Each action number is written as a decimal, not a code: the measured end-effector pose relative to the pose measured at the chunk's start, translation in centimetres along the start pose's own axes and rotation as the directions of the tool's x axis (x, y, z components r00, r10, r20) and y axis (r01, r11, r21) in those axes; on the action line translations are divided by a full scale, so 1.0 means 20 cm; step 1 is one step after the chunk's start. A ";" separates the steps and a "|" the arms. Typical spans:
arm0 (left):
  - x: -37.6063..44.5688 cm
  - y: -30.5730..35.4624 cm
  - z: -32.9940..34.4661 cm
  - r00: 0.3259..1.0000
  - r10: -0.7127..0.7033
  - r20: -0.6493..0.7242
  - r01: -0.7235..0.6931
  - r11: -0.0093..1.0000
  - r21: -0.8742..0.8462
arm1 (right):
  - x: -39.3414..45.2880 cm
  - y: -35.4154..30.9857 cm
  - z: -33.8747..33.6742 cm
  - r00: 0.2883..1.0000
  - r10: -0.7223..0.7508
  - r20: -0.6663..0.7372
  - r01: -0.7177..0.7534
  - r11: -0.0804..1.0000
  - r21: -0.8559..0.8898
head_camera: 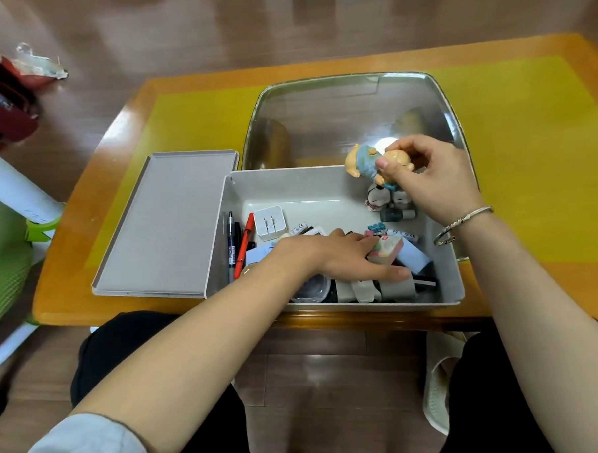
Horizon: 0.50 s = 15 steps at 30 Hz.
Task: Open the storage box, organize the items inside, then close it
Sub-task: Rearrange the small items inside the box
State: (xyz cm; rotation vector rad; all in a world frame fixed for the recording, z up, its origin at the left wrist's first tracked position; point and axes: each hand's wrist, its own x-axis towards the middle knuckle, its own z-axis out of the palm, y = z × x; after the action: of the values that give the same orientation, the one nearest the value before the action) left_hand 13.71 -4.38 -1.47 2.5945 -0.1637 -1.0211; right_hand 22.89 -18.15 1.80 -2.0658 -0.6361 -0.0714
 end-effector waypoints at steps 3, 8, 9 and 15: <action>0.01 0.00 -0.01 1.000 0.013 0.012 -0.012 0.999 -0.035 | 0.00 0.00 0.01 1.000 -0.006 0.005 0.006 1.000 -0.017; 0.02 -0.02 -0.04 0.983 -0.010 -0.184 -0.012 0.993 -0.121 | 0.01 0.00 0.00 1.000 0.006 0.012 -0.006 1.000 0.001; 0.03 -0.02 -0.05 0.978 -0.030 -0.206 0.007 0.993 -0.115 | 0.01 0.01 0.00 1.000 0.007 0.012 -0.007 1.000 0.003; 0.10 0.04 -0.05 0.997 -0.040 -0.067 0.028 0.984 -0.178 | 0.01 0.03 0.00 1.000 0.029 0.003 -0.029 1.000 -0.007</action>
State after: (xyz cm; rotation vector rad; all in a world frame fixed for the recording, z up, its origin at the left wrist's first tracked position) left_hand 15.81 -5.33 -1.71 2.4746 -0.0100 -0.9100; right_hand 23.33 -18.25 1.44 -2.0819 -0.6083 -0.0540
